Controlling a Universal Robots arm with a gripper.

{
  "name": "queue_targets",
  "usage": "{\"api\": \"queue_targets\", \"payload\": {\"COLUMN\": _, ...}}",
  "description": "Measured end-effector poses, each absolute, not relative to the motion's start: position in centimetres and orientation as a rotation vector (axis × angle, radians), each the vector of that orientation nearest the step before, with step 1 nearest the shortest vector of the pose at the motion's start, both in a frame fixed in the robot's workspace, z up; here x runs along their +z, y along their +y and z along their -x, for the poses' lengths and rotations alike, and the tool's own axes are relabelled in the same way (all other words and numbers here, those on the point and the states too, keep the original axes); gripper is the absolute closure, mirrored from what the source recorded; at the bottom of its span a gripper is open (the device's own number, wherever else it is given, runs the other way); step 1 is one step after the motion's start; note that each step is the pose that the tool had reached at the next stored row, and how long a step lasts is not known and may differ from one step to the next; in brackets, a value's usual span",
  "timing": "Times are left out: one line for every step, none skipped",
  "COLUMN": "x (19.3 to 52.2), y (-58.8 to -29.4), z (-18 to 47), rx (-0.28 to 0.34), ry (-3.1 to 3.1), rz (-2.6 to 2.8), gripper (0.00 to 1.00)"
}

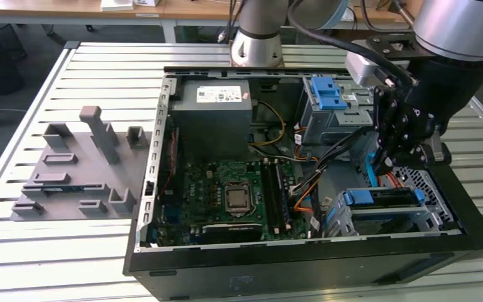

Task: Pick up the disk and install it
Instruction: 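Insert the second disk wire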

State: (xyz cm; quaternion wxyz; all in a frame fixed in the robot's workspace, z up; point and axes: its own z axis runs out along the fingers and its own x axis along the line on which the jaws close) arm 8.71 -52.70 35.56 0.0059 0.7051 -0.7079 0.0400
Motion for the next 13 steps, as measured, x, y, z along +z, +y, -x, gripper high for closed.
{"api": "queue_targets", "payload": {"x": 35.52, "y": -52.74, "z": -8.71, "rx": 0.125, "ry": -2.216, "rz": -2.207, "gripper": 0.84}}
{"api": "queue_targets", "payload": {"x": 35.49, "y": -52.81, "z": -8.71, "rx": 0.125, "ry": -2.216, "rz": -2.207, "gripper": 0.84}}
{"api": "queue_targets", "payload": {"x": 35.45, "y": -52.90, "z": -8.72, "rx": 0.125, "ry": -2.216, "rz": -2.207, "gripper": 0.84}}
{"api": "queue_targets", "payload": {"x": 35.41, "y": -53.01, "z": -8.73, "rx": 0.125, "ry": -2.217, "rz": -2.206, "gripper": 0.84}}
{"api": "queue_targets", "payload": {"x": 35.37, "y": -53.12, "z": -8.73, "rx": 0.125, "ry": -2.219, "rz": -2.203, "gripper": 0.84}}
{"api": "queue_targets", "payload": {"x": 35.33, "y": -53.20, "z": -8.73, "rx": 0.125, "ry": -2.222, "rz": -2.200, "gripper": 0.84}}
{"api": "queue_targets", "payload": {"x": 35.28, "y": -53.27, "z": -8.74, "rx": 0.125, "ry": -2.225, "rz": -2.197, "gripper": 0.84}}
{"api": "queue_targets", "payload": {"x": 35.23, "y": -53.36, "z": -8.74, "rx": 0.125, "ry": -2.228, "rz": -2.194, "gripper": 0.84}}
{"api": "queue_targets", "payload": {"x": 35.18, "y": -53.44, "z": -8.74, "rx": 0.125, "ry": -2.229, "rz": -2.193, "gripper": 0.84}}
{"api": "queue_targets", "payload": {"x": 35.13, "y": -53.51, "z": -8.75, "rx": 0.125, "ry": -2.229, "rz": -2.193, "gripper": 0.84}}
{"api": "queue_targets", "payload": {"x": 35.09, "y": -53.58, "z": -8.75, "rx": 0.125, "ry": -2.230, "rz": -2.192, "gripper": 0.84}}
{"api": "queue_targets", "payload": {"x": 35.04, "y": -53.66, "z": -8.76, "rx": 0.125, "ry": -2.230, "rz": -2.192, "gripper": 0.84}}
{"api": "queue_targets", "payload": {"x": 35.00, "y": -53.74, "z": -8.78, "rx": 0.125, "ry": -2.230, "rz": -2.192, "gripper": 0.84}}
